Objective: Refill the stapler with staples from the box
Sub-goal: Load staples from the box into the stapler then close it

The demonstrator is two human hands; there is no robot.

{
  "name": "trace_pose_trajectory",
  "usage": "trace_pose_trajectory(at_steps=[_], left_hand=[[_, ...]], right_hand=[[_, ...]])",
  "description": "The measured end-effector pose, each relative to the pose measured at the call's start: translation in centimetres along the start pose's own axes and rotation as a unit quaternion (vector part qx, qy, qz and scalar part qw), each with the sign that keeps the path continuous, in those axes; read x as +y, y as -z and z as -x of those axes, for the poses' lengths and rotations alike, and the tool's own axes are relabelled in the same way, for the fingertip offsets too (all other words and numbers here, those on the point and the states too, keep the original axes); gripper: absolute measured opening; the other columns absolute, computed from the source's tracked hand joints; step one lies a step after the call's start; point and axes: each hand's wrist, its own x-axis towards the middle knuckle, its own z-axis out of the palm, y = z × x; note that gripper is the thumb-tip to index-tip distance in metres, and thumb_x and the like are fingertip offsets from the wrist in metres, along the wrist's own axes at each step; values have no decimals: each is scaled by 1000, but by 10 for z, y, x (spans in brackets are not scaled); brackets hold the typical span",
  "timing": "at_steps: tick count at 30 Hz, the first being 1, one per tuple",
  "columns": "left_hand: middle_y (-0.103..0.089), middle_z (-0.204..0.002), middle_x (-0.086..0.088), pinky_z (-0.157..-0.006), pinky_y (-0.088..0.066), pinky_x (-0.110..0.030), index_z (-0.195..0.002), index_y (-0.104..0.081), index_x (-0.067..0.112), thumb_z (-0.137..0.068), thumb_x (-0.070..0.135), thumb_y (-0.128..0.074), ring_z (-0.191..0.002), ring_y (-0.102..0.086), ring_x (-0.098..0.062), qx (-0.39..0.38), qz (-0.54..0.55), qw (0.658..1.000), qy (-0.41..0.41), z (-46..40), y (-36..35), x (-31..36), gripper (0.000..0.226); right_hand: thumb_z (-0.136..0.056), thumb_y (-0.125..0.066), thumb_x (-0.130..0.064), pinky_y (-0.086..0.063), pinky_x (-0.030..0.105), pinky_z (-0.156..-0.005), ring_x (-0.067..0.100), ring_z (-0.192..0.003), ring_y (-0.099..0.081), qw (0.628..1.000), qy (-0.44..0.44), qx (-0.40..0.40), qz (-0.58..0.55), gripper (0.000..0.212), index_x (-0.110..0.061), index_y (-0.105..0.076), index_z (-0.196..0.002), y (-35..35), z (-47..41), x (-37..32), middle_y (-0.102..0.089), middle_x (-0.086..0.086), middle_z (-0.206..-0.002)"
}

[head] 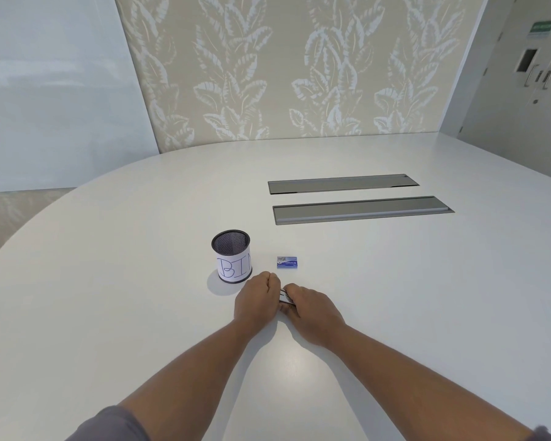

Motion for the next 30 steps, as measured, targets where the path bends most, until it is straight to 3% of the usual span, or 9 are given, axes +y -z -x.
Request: trace_pose_trajectory(at_steps=[6,30], left_hand=[[-60,-74,4,-64,-41,-35,-79,-49,22,-97,31,-37,-73,-56,-19,3,15,1000,8,3,0,0,23],[-49,-64,2,-58,-34,-35,-69,-40,16,-96,26,-41,-65,-46,-23,13,21,1000,-1,1,-1,-1,29]], right_hand=[[-102,-43,-45,-42,42,-66,23,-72,-44,1000,0,3,-2,27,-24,-34,-88,1,0,0,-61,3,-87],[-103,-43,-44,-40,40,-66,29,-78,-52,1000,-1,3,-18,27,-21,-40,-90,2,2,-1,-63,5,-89]])
